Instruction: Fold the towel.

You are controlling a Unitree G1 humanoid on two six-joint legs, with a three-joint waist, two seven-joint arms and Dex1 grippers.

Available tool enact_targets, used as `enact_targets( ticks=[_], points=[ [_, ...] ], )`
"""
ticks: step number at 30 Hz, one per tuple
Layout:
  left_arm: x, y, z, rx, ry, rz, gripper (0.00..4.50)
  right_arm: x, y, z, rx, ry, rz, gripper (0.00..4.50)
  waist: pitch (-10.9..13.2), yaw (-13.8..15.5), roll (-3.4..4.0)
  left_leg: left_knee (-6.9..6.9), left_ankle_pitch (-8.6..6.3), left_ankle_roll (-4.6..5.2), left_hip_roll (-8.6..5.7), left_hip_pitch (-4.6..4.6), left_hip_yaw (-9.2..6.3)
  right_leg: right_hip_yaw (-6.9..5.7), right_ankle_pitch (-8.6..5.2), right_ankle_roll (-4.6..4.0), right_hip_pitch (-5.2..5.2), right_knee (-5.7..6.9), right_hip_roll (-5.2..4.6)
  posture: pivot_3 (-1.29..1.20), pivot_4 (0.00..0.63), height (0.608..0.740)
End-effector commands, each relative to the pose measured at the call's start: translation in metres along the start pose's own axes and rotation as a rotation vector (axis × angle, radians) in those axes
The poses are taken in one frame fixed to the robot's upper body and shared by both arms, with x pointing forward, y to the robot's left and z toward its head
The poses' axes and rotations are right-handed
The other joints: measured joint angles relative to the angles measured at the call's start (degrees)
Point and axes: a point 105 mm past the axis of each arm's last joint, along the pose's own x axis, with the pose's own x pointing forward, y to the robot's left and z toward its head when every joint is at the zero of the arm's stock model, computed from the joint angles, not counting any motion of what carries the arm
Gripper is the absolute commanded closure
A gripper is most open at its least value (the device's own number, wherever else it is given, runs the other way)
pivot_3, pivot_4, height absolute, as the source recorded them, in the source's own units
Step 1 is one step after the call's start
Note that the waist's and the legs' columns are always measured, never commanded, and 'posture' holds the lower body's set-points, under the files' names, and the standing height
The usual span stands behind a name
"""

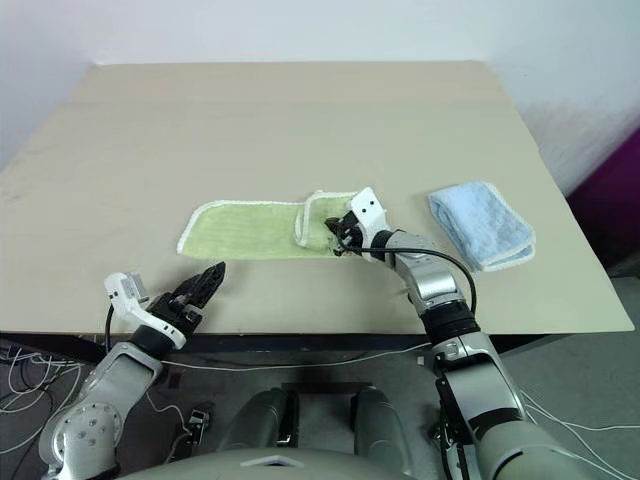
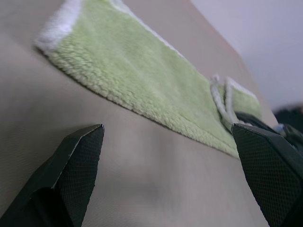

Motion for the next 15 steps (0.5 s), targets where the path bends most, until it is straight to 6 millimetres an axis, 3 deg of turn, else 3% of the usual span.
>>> enact_targets(
  ticks=[1,4,9,15],
  points=[
    [-0.004,0.001,0.016,-0.041,-0.078,0.054,0.00,-0.010,0.000,0.020,-0.041,-0.080,0.018,4.48,0.0,0.0,0.00,0.00,0.00,0.00,0.00,0.00,0.00,0.00,0.00,0.00,0.00,0.00,0.00,0.00,0.150,0.740],
    [-0.002,0.008,0.028,-0.154,-0.153,0.104,0.00,-0.025,-0.006,0.052,-0.092,-0.184,0.012,4.48,0.0,0.1,0.01,0.01,0.00,0.00,0.00,-0.02,0.00,0.00,0.00,0.00,-0.01,0.00,0.00,0.00,0.150,0.740],
    [0.008,0.017,0.036,-0.285,-0.190,0.152,0.00,-0.044,-0.022,0.087,-0.134,-0.281,-0.056,4.48,0.0,0.2,-0.01,0.03,0.00,0.00,-0.01,-0.04,-0.01,-0.02,0.00,0.00,0.00,-0.03,-0.01,0.00,0.150,0.740],
    [0.028,0.024,0.030,-0.326,-0.124,0.153,0.00,-0.053,-0.026,0.109,-0.153,-0.351,-0.089,4.48,0.0,0.3,0.02,0.03,0.01,-0.01,-0.02,-0.02,-0.02,-0.04,0.00,0.00,0.02,-0.02,0.02,0.00,0.150,0.740]
  ],
)
